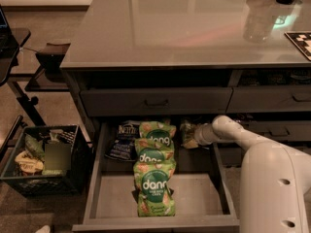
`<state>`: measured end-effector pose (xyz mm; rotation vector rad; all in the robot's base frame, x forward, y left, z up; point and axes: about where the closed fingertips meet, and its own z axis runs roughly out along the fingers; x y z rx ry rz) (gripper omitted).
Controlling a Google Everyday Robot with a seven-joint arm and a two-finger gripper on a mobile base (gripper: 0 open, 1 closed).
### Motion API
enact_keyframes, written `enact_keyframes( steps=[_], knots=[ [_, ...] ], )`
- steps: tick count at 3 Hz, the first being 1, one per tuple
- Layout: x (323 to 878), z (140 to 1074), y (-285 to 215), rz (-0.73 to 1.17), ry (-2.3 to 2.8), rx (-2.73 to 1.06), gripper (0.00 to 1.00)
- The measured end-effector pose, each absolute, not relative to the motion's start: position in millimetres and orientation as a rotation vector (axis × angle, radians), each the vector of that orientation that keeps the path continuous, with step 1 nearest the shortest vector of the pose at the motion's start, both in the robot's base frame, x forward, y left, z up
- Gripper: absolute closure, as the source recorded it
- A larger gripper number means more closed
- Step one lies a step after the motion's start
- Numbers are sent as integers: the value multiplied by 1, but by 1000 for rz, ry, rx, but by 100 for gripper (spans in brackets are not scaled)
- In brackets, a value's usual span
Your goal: Pick green jalapeno chip bag from middle drawer and place on counter
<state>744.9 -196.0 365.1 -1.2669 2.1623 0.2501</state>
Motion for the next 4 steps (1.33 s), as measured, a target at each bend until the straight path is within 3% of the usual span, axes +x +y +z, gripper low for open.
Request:
enact_keyframes(
  steps=[2, 4],
  knots=[
    [743, 367, -194, 258, 2158, -1264, 100],
    [706, 425, -198, 326, 2078, -1226, 100]
  ],
)
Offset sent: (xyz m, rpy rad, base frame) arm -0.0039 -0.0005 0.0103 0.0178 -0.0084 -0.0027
